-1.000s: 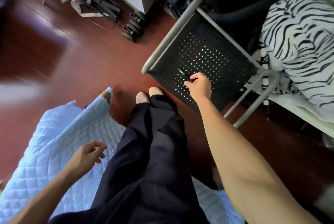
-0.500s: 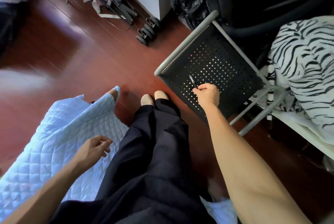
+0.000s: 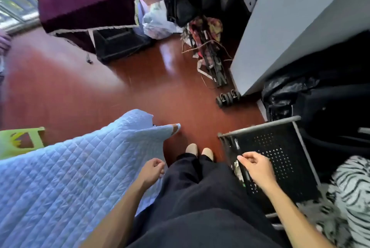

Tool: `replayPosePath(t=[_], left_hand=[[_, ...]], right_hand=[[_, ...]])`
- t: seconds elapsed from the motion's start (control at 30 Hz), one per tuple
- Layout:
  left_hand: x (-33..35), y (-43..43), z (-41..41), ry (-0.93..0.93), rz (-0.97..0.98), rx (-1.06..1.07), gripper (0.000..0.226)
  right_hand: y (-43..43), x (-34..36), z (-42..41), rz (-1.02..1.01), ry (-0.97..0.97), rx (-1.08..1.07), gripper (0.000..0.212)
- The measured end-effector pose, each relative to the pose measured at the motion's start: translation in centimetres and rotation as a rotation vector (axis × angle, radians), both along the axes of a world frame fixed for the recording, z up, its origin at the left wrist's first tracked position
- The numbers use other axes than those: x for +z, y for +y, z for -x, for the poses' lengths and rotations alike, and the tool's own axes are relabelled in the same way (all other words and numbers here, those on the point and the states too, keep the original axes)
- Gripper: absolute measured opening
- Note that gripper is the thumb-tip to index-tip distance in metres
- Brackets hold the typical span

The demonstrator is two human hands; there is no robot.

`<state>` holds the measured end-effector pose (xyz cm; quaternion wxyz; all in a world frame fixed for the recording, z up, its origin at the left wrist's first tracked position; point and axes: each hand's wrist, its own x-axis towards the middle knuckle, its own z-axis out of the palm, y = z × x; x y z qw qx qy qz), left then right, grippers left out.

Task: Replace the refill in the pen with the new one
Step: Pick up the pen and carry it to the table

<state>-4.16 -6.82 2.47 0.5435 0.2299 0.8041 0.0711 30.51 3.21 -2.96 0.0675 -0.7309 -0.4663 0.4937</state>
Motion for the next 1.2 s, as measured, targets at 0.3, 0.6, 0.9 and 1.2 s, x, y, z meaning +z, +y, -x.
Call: replayPosePath(t=[0.3, 0.6, 0.9, 1.2], left_hand=[[-1.7, -8.2, 1.9, 0.009, 0.082, 0.270, 0.031], [-3.1, -5.0, 6.3, 0.037, 0.181, 0.360, 0.038], [-1.9, 13.3, 17.9, 0.012, -0.019, 0.250, 0.033], [0.8, 29.1, 27.0, 0.002, -0.220, 0.497, 0.018]], right_hand=[[6.3, 1.6, 5.3, -0.009, 0.042, 0.280, 0.011], [15.5, 2.2, 12.8, -0.046, 0.026, 0.353, 0.008], [26.2, 5.1, 22.8, -0.088, 0.022, 0.302, 0.004], [37.7, 4.4, 34.2, -0.064, 0.086, 0.437, 0.006]])
